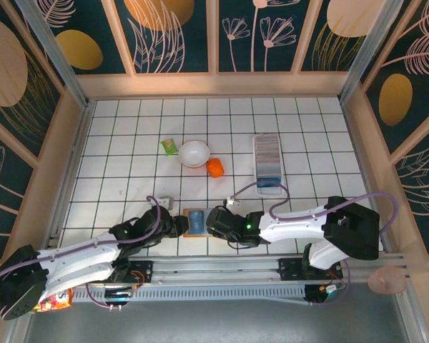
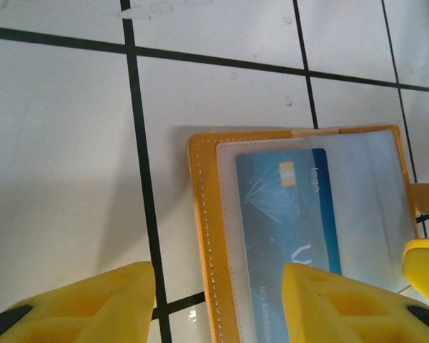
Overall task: Put the credit cards into the card holder
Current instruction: Flip over the card slot in the card holder.
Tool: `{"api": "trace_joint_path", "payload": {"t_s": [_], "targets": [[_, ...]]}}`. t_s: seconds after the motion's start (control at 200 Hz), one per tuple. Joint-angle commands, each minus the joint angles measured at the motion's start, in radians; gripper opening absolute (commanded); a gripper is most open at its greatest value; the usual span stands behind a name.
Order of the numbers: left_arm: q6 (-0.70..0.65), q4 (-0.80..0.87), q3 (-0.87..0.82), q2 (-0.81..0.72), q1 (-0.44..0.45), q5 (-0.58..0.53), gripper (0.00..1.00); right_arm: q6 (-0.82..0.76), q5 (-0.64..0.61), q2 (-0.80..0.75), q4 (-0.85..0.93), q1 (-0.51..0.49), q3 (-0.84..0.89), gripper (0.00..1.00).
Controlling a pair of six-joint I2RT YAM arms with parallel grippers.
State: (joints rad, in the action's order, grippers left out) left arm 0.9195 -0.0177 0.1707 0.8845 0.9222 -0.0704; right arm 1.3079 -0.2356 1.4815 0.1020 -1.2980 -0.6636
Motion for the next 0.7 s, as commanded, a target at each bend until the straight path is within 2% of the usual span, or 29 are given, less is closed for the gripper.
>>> {"api": "trace_joint_path", "payload": {"t_s": [0.0, 0.45, 0.696], "targets": [[-0.028, -0.041, -0.026, 0.011, 0.0, 0.036, 0.49, 0.043, -0.029, 0.025, -0.022, -0.01, 0.004, 0.36], [-0.065, -0.072, -0.016, 0.082, 0.0, 0.099, 0.45, 0.068, -0.013, 0.06, -0.087, -0.011, -0.021, 0.35], [-0.06, -0.064, -0.022, 0.053, 0.0, 0.105, 0.43, 0.059, -0.093, 0.04, 0.068, -0.023, -0.103, 0.33]]}}
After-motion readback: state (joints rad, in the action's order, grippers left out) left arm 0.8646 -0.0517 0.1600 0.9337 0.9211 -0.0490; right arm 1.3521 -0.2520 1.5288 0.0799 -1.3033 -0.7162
